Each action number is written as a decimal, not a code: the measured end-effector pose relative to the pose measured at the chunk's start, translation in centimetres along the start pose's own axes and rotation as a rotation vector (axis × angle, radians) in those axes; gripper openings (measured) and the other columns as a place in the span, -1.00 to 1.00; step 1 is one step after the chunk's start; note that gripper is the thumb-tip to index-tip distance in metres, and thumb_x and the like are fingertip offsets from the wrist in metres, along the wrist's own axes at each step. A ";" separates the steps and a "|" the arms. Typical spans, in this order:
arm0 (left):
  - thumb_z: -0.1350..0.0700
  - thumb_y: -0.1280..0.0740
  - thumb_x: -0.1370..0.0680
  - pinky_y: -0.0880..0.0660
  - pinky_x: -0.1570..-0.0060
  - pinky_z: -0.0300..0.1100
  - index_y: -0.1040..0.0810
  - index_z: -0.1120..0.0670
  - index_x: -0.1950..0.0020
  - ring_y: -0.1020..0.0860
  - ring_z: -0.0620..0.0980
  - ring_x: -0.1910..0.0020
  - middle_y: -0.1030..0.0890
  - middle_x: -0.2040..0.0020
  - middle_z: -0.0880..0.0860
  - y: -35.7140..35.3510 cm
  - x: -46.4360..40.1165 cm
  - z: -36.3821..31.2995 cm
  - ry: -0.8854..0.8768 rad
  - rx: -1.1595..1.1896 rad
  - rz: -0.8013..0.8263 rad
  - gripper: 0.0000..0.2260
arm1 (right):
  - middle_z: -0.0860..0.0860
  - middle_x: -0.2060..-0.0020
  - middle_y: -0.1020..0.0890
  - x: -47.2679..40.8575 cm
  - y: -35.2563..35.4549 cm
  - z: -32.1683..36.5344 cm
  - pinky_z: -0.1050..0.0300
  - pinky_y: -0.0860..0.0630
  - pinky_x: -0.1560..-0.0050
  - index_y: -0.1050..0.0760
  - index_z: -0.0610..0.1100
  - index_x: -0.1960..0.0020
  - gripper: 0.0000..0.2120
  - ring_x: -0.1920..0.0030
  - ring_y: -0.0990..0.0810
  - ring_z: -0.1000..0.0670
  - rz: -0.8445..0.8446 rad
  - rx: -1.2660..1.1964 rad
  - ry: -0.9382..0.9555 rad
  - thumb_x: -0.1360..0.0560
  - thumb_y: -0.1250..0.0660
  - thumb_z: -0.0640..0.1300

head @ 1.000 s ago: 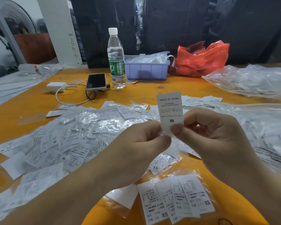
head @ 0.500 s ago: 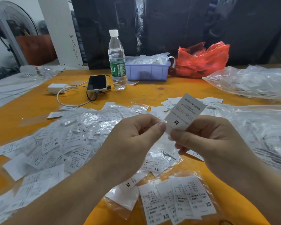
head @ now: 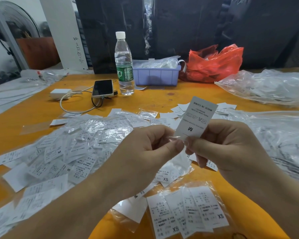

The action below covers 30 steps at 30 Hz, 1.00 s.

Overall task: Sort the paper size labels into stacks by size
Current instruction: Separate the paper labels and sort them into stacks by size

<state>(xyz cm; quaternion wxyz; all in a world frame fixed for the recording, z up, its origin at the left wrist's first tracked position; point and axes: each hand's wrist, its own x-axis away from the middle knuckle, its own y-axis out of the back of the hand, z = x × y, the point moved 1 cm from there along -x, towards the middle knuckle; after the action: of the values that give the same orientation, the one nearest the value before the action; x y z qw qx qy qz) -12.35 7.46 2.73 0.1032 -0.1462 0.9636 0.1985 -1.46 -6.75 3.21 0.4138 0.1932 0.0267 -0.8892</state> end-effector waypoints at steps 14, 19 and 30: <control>-0.13 -0.42 -0.41 -0.53 0.25 -0.07 -0.64 -0.17 0.00 -0.54 0.02 0.29 -0.59 0.20 0.14 0.5 0.0 -0.2 -0.015 0.009 -0.105 -0.81 | 0.02 0.17 -0.68 0.0 0.1 -0.4 0.10 -0.60 0.27 -0.69 0.02 0.17 -0.84 0.24 -0.59 0.10 0.159 -0.023 0.043 -0.36 -0.41 -0.21; -0.06 -0.41 -0.44 -0.50 0.24 -0.05 -0.65 -0.16 -0.02 -0.50 0.11 0.26 -0.56 0.27 0.05 0.2 -0.1 0.3 -0.018 0.042 -0.023 -0.83 | 0.02 0.23 -0.68 0.0 0.2 -0.7 0.14 -0.55 0.29 -0.70 0.05 0.14 -0.85 0.24 -0.59 0.07 0.136 0.017 0.044 -0.32 -0.39 -0.02; -0.01 -0.43 -0.41 -0.49 0.28 -0.30 -0.65 -0.07 -0.01 -0.58 -0.15 0.29 -0.65 0.24 -0.09 0.7 -0.2 0.3 0.095 0.165 0.050 -0.80 | 0.02 0.18 -0.72 -0.1 0.4 -0.6 0.17 -0.54 0.34 -0.70 0.04 0.09 -0.79 0.29 -0.60 0.09 0.080 0.036 0.034 -0.37 -0.39 -0.21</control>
<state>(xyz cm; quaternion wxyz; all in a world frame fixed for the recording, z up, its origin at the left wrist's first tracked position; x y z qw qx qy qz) -12.32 8.22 2.77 0.0640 -0.1222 0.9839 0.1139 -0.91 -6.84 2.72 0.4450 0.2164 0.0099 -0.8689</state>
